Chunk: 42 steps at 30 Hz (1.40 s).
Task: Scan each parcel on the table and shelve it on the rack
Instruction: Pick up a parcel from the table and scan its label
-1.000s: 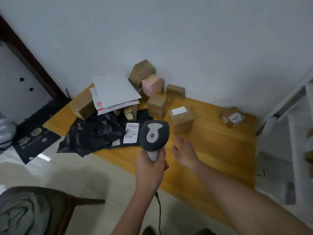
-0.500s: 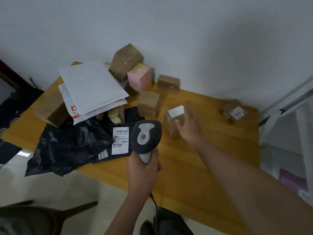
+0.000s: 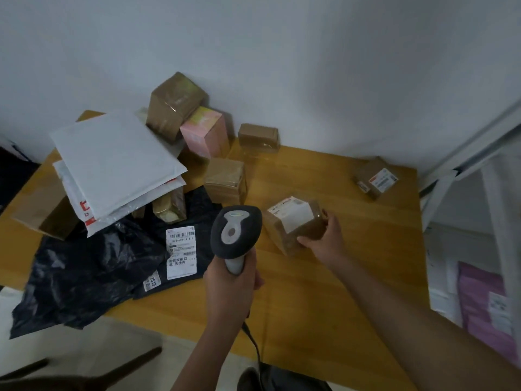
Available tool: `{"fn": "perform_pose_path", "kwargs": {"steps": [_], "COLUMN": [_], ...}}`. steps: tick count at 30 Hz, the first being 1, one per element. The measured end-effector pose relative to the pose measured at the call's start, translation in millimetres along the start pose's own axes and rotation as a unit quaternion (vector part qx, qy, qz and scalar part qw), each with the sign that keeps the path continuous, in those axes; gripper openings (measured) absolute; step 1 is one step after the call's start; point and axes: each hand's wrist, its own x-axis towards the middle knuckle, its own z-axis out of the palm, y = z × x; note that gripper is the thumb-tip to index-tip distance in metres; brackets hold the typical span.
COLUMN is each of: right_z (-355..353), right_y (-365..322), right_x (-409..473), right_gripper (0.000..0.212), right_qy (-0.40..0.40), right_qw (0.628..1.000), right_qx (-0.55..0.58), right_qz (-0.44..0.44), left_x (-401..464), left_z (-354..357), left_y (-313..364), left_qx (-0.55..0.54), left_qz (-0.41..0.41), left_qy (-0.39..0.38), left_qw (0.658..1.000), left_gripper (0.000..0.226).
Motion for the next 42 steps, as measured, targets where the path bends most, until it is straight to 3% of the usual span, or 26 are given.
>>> {"fn": "perform_pose_path", "kwargs": {"steps": [2, 5, 9, 13, 21, 42], "right_z": [-13.7, -28.6, -27.5, -11.3, 28.3, 39.6], "right_y": [16.0, 32.6, 43.0, 53.2, 38.4, 27.3], "right_x": [-4.4, -11.2, -18.0, -25.0, -39.7, -29.7], "right_gripper": [0.102, 0.084, 0.064, 0.052, 0.046, 0.048], "right_qy": [-0.047, -0.099, -0.094, -0.087, -0.085, -0.062], "right_qw": [0.998, 0.989, 0.974, 0.974, 0.948, 0.969], "right_qx": [0.012, 0.066, 0.165, 0.161, 0.258, 0.201], "right_qz": [0.037, 0.084, 0.125, 0.133, 0.165, 0.13], "left_x": [0.3, -2.7, -11.7, -23.5, -45.4, -66.0], "left_z": [4.2, 11.3, 17.1, 20.9, 31.8, 27.6], "left_y": [-2.6, -4.9, -6.9, -7.1, -6.2, 24.0], "left_qx": [-0.001, -0.003, 0.002, -0.002, 0.044, 0.099], "left_qz": [-0.001, -0.002, 0.007, 0.002, -0.036, -0.074], "left_qy": [-0.006, -0.015, -0.035, -0.048, -0.072, -0.083], "left_qw": [1.0, 1.0, 0.999, 0.999, 0.996, 0.989], "left_gripper": [0.036, 0.036, 0.035, 0.033, 0.03, 0.033]}}
